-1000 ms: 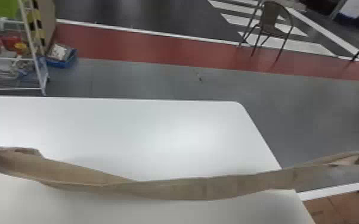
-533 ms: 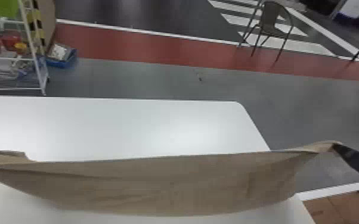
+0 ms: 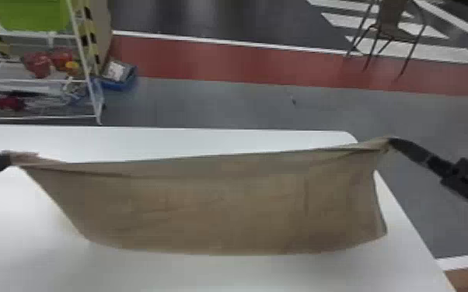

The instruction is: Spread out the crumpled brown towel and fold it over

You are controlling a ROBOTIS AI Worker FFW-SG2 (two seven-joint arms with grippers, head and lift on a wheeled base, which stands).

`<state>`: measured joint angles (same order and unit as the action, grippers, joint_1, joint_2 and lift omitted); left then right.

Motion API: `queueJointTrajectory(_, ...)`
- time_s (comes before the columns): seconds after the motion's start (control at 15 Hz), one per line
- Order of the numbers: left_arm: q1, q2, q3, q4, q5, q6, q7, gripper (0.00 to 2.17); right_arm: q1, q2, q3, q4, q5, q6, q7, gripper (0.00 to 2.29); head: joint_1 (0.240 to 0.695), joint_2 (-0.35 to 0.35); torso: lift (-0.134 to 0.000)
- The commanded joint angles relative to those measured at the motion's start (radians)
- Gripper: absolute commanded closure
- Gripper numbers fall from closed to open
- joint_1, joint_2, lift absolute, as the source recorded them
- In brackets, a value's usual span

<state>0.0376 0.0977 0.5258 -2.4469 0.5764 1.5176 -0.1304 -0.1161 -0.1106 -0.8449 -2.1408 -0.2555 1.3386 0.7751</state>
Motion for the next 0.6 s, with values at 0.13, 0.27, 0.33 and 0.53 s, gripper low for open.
queueJointTrajectory(0.13,-0.245,0.027,-0.109,0.238,-0.069,-0.049,-0.014,1.70,-0.146,-0.001,0.106,0.170,0.098,-0.192,-0.059,1.54,0.691,-0.158,-0.123)
queueJointTrajectory(0.27,-0.289,0.025,-0.133,0.287,-0.076,-0.171,-0.012,1.70,-0.188,-0.003,0.107,0.223,0.101,-0.253,-0.074,1.54,0.643,-0.160,-0.123)
queueJointTrajectory(0.33,-0.294,0.023,-0.142,0.292,-0.076,-0.245,-0.011,1.70,-0.201,-0.009,0.102,0.252,0.088,-0.290,-0.074,1.54,0.595,-0.165,-0.123)
queueJointTrajectory(0.53,-0.235,0.019,-0.109,0.261,-0.035,-0.267,-0.023,1.70,-0.206,-0.026,0.064,0.295,0.009,-0.339,-0.045,1.54,0.533,-0.164,-0.123)
